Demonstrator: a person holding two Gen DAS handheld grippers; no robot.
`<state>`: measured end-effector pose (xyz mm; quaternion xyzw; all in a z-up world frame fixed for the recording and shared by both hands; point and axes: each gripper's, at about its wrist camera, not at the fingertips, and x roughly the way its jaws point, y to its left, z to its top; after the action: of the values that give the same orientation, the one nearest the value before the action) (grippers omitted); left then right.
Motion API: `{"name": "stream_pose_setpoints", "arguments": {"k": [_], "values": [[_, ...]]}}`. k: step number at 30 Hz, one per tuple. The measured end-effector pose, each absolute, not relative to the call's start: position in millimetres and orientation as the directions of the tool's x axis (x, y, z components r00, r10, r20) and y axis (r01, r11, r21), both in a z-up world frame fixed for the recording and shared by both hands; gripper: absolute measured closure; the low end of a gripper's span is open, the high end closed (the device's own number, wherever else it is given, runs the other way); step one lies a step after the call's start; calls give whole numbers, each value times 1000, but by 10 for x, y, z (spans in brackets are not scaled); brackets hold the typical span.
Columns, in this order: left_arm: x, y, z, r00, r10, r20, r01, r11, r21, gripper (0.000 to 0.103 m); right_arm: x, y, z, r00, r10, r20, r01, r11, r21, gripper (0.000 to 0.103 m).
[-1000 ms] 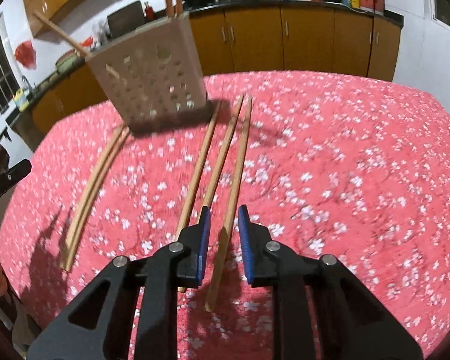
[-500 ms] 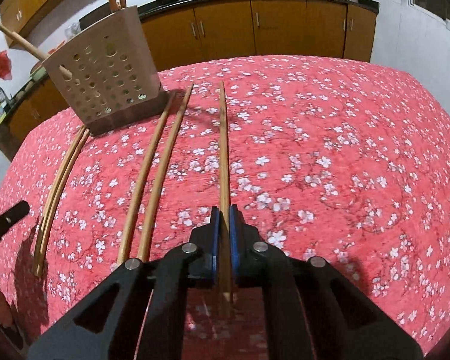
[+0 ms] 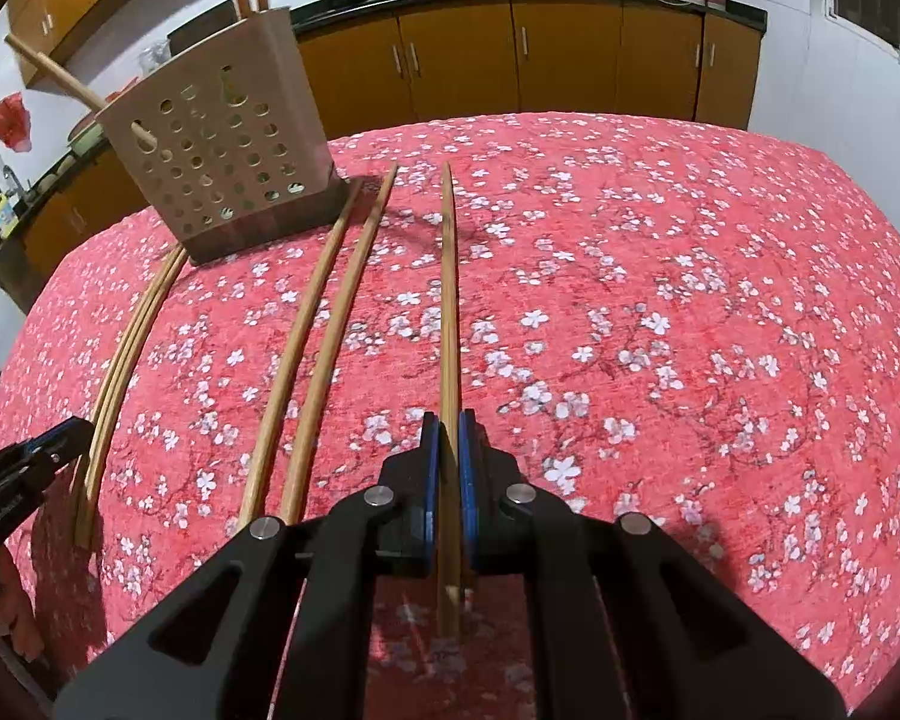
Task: Organize utensils
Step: 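Return both tools to the table and grasp the next chopstick with each, then lift both held chopsticks upright off the table toward the beige holder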
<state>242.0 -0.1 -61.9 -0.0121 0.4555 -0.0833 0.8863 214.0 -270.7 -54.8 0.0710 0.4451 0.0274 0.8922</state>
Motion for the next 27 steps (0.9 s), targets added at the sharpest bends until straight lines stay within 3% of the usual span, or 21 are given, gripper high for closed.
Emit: {"name": "stream_pose_setpoints", "arguments": {"k": [3, 11, 27], "values": [[2437, 16, -627, 576, -139, -805, 117, 989, -87, 95, 2133, -2682, -555, 603, 117, -789, 2, 989, 148, 95], [2676, 328, -607, 581, -71, -811, 26, 997, -69, 95, 2206, -2735, -590, 614, 116, -781, 6, 988, 151, 95], [2636, 479, -609, 609, -109, -786, 42, 994, -104, 92, 2303, -2848, -645, 647, 81, -759, 41, 989, 140, 95]]}}
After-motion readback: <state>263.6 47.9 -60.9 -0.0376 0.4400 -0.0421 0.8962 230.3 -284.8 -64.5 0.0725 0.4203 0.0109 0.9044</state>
